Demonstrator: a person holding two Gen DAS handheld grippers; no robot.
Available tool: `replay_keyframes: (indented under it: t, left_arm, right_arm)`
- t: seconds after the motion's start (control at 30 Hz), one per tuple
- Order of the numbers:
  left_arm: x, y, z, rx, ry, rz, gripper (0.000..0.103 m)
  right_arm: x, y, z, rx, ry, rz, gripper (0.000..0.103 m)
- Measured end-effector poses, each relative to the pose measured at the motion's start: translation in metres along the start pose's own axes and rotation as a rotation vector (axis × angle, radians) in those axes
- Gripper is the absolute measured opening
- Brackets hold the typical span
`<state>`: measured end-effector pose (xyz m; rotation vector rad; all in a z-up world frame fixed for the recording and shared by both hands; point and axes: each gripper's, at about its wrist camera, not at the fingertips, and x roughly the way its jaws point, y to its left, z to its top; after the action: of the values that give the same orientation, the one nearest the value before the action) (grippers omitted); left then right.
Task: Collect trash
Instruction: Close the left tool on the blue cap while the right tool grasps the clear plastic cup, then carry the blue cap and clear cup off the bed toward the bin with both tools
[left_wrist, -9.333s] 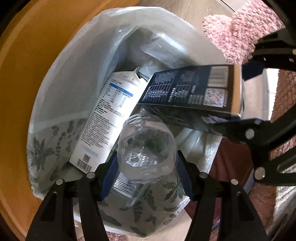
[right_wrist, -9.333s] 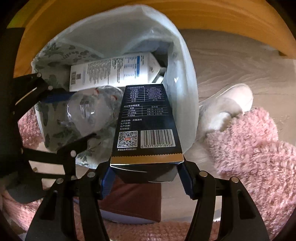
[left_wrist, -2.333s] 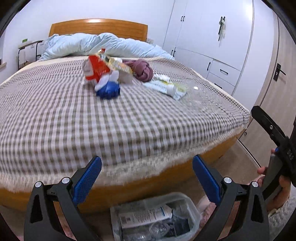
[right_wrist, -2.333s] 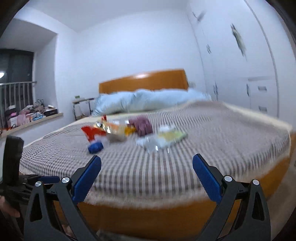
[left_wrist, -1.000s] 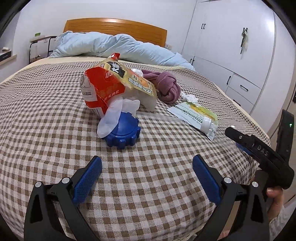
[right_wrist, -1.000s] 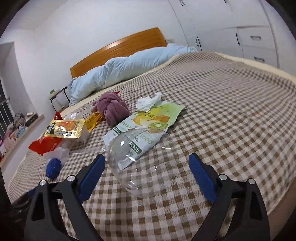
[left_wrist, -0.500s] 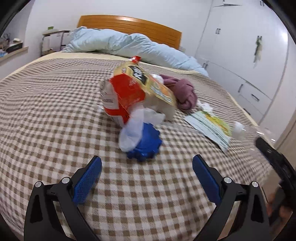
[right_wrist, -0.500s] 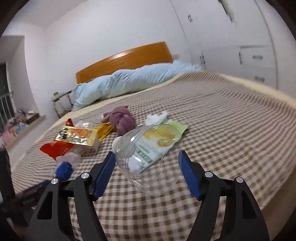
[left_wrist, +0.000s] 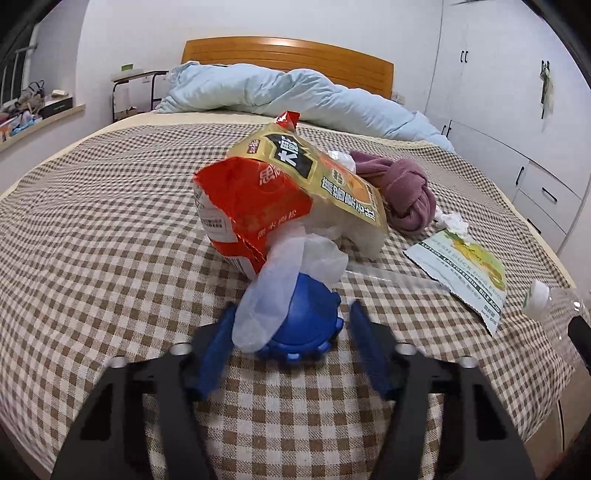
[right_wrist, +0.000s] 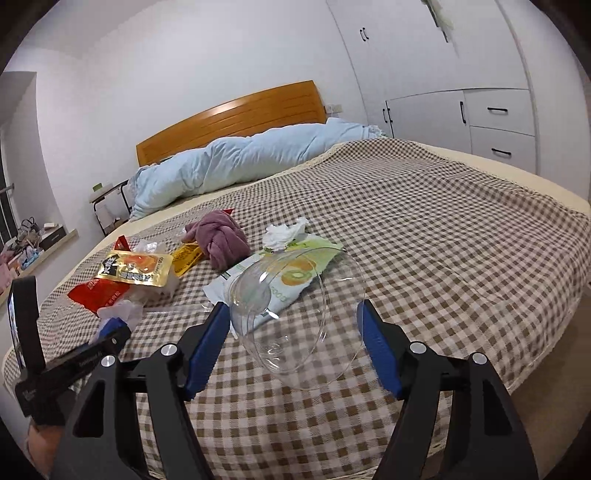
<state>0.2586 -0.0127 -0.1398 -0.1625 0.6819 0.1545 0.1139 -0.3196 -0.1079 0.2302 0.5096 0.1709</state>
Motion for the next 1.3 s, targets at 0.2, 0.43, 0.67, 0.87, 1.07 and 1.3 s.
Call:
replay_keyframes:
  t: [0.2,0.43,0.67,0.87,1.07,1.3]
  left_arm:
    - [-0.008,0.007,-0.004,-0.003,0.010,-0.046,0.051]
    - [-0.029,0.015,-0.017,0.032,0.019,-0.112,0.051]
    - [-0.044,0.017,-0.027,0.063,0.025,-0.166,0.051]
    - [-0.062,0.014,-0.028,0.098,-0.024,-0.185,0.051]
    - [-0.076,0.013,-0.026,0.117,-0.052,-0.217,0.051]
    - [-0.087,0.014,-0.025,0.117,-0.068,-0.246,0.051]
  right_arm:
    - [-0.005,-0.002,-0.001,-0.025,-0.005,-0.013,0.069]
    - [-0.008,-0.002,-0.004,-0.044,-0.003,-0.019,0.069]
    - [-0.014,0.005,-0.006,-0.064,-0.017,-0.018,0.069]
    - [-0.017,0.010,-0.007,-0.082,-0.030,-0.023,0.069]
    - [-0.018,0.016,-0.009,-0.084,-0.030,-0.020,0.069]
    - [-0.023,0.021,-0.008,-0.082,-0.040,-0.011,0.069]
